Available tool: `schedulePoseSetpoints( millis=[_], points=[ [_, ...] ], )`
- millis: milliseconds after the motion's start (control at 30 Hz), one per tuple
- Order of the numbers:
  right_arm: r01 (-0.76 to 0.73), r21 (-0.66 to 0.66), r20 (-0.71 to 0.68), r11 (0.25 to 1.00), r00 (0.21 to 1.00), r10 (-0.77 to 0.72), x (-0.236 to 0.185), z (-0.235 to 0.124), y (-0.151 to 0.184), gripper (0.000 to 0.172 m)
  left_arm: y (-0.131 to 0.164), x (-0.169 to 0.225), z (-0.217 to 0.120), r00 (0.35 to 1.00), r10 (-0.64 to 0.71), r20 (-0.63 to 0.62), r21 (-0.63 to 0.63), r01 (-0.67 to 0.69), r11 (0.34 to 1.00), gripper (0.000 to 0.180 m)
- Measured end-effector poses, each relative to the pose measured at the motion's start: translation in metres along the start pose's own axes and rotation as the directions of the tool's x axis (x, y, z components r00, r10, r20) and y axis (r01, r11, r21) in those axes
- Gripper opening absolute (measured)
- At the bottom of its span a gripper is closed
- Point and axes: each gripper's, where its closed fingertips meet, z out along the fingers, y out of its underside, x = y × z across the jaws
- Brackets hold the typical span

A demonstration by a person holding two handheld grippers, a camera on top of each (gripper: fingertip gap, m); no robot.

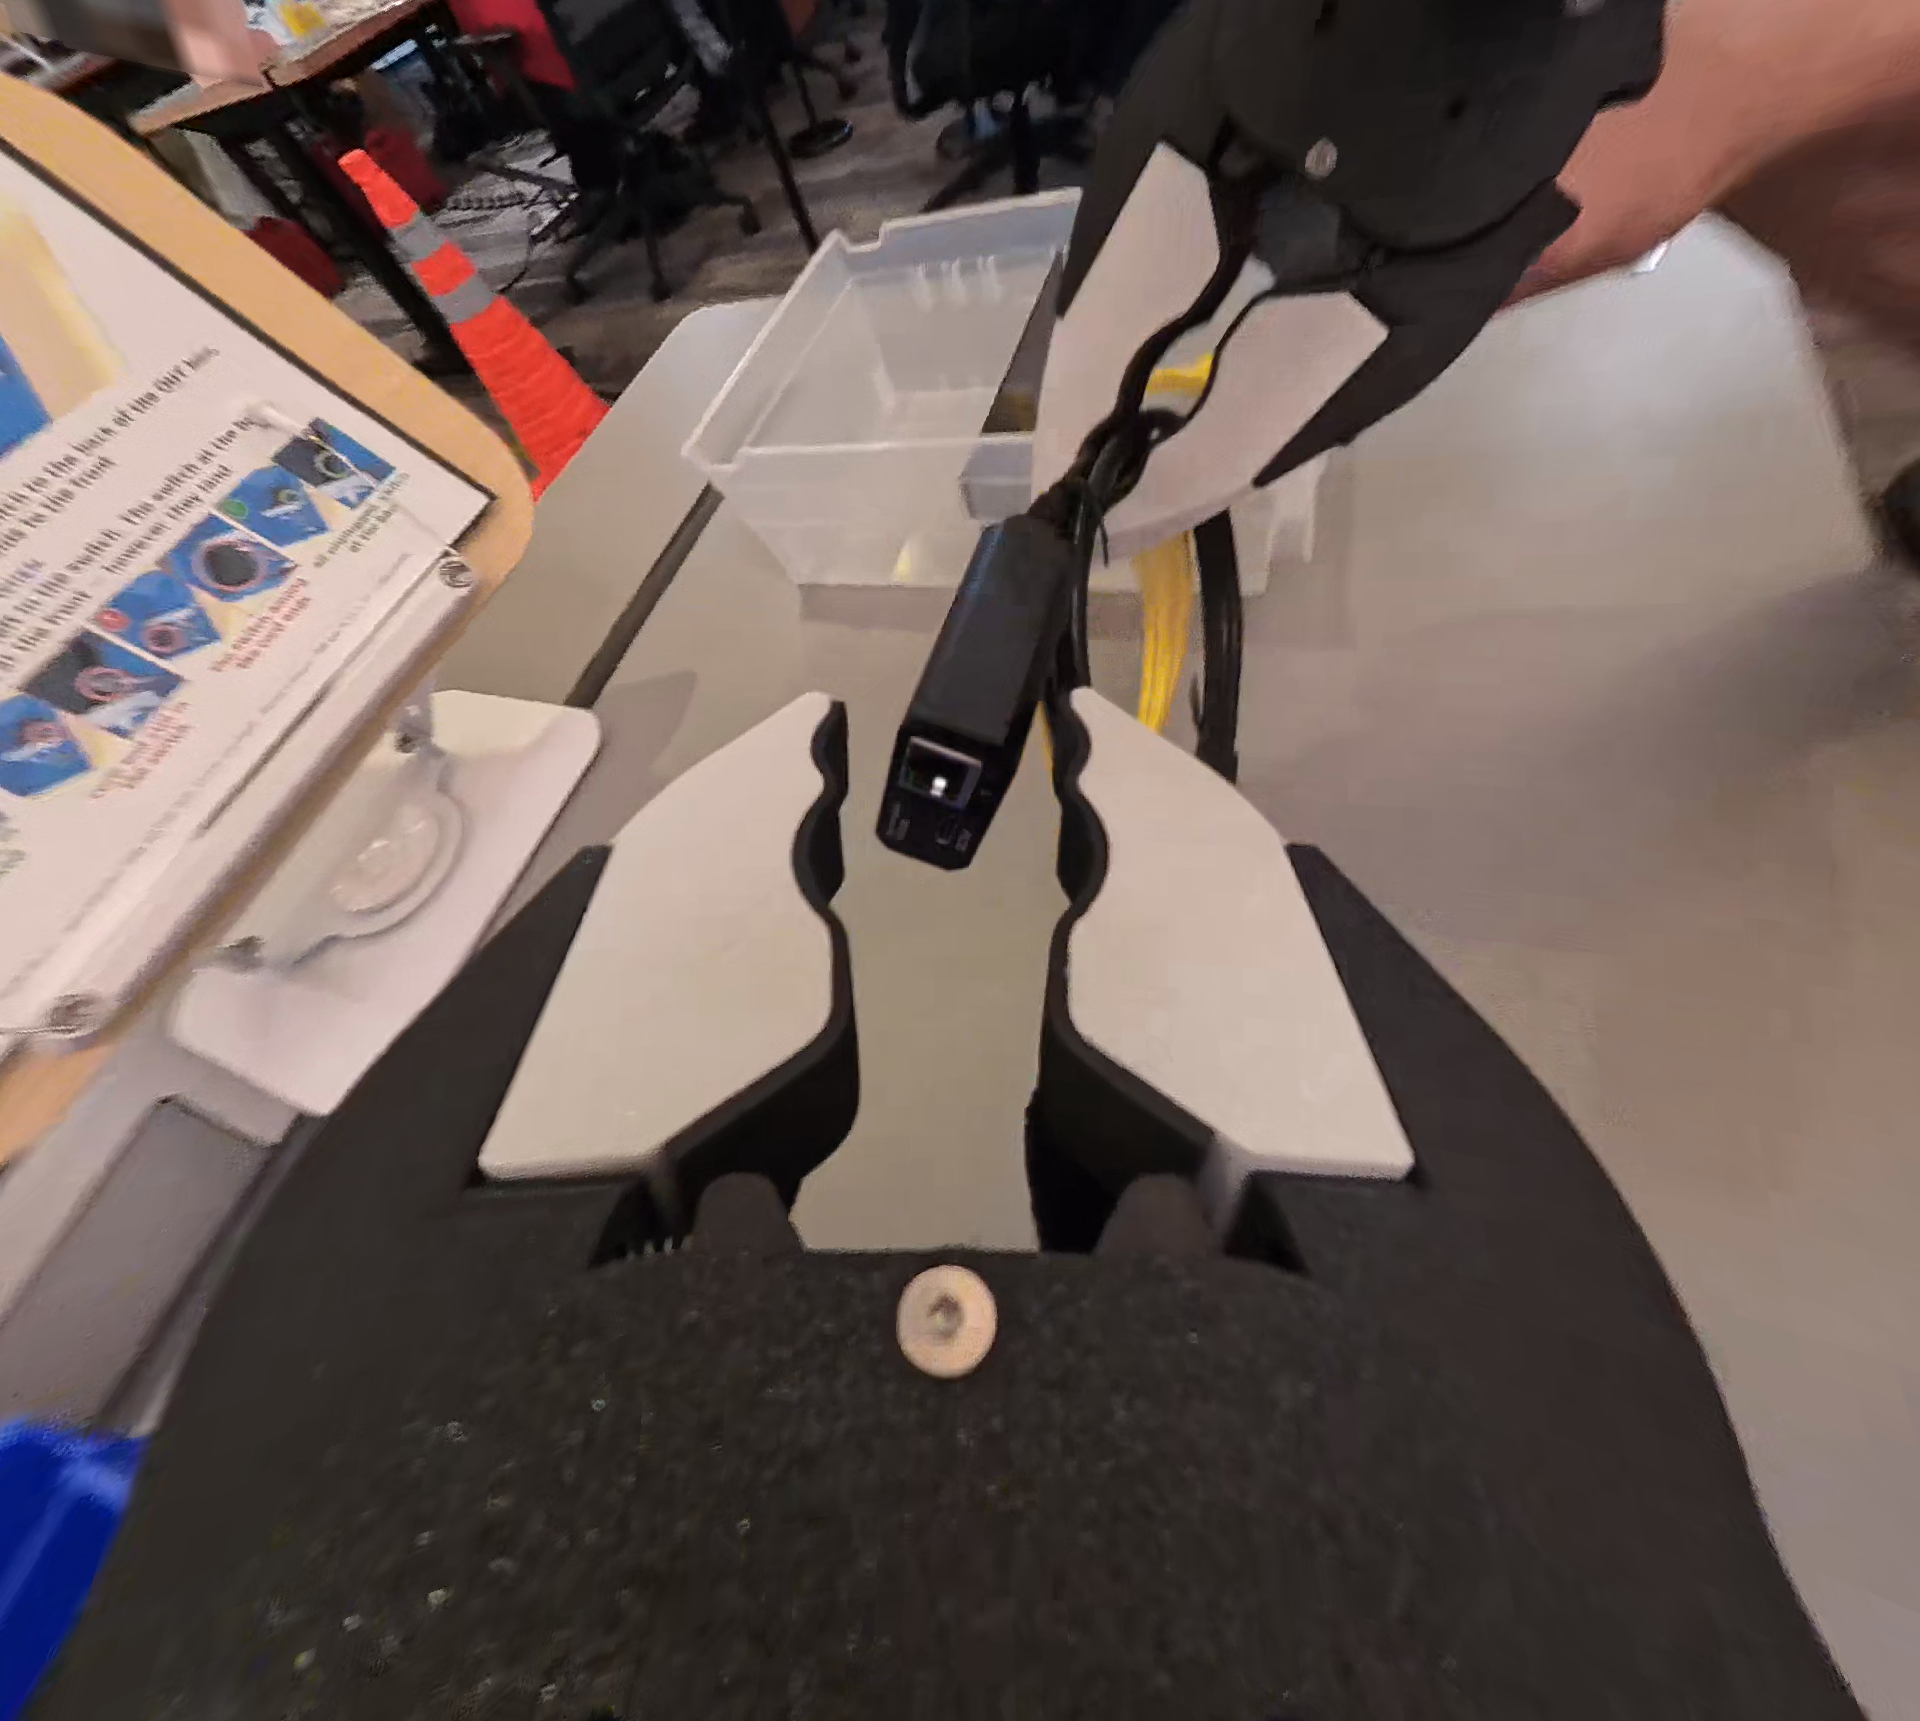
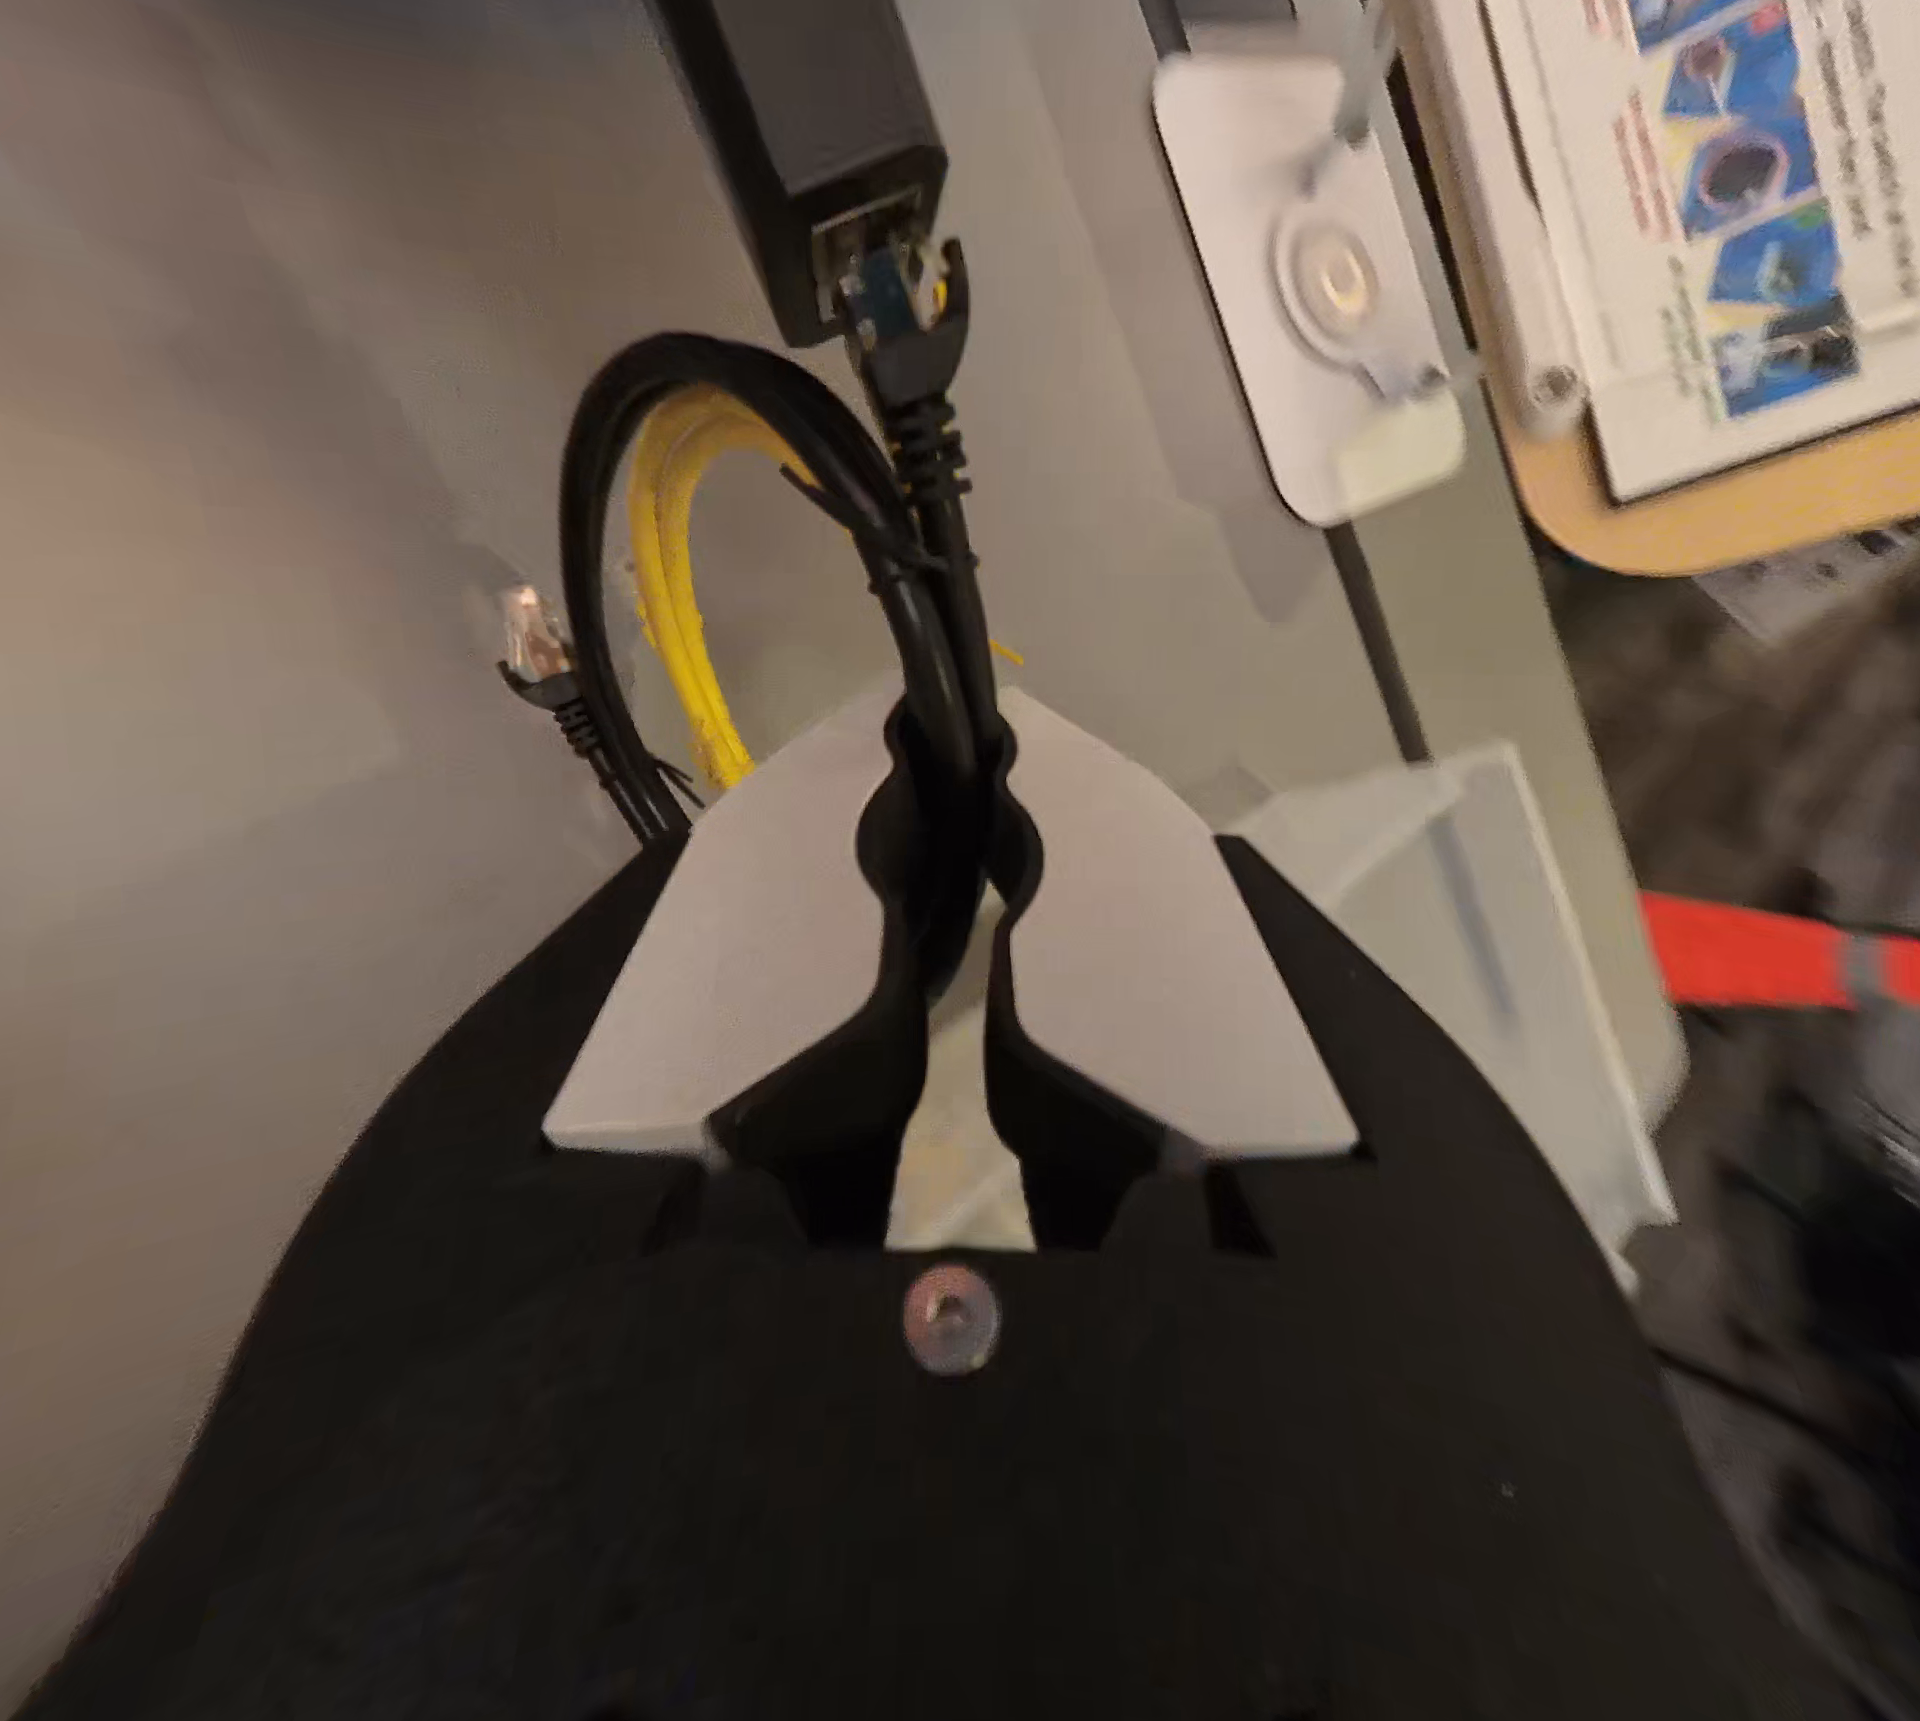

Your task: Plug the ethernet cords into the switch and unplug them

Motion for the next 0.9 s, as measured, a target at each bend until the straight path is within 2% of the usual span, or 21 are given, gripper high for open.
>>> schedulePoseSetpoints(
  millis=[100,300,500,633,767,900],
  points=[
    [0.052,-0.126,-0.074,0.991,0.995,-0.062,0.003,0.002,0.012,0.006,0.007,0.003,0.002,0.986,0.156,0.060,-0.124,-0.148,0.981,0.038],
    [0.114,-0.145,-0.069,0.983,0.990,-0.125,-0.010,0.009,0.001,0.007,0.036,0.008,0.016,0.937,0.340,0.084,-0.323,-0.298,0.898,0.038],
    [0.146,-0.080,-0.011,0.986,0.989,-0.147,-0.024,0.004,-0.012,0.007,0.046,0.011,0.025,0.953,0.298,0.055,-0.279,-0.272,0.921,0.030],
    [0.083,0.008,0.063,0.997,0.995,-0.083,-0.028,-0.004,-0.019,0.008,0.055,0.010,0.031,0.948,0.315,0.045,-0.281,-0.291,0.915,0.026],
    [0.069,0.029,0.089,0.997,0.993,-0.072,-0.030,-0.012,-0.019,0.009,0.059,0.009,0.039,0.922,0.382,0.070,-0.292,-0.347,0.891,0.026],
    [-0.052,0.118,0.197,0.992,0.980,0.028,-0.037,-0.024,-0.030,0.010,0.061,0.007,0.046,0.907,0.407,0.107,-0.272,-0.367,0.889,0.024]
  ],
)
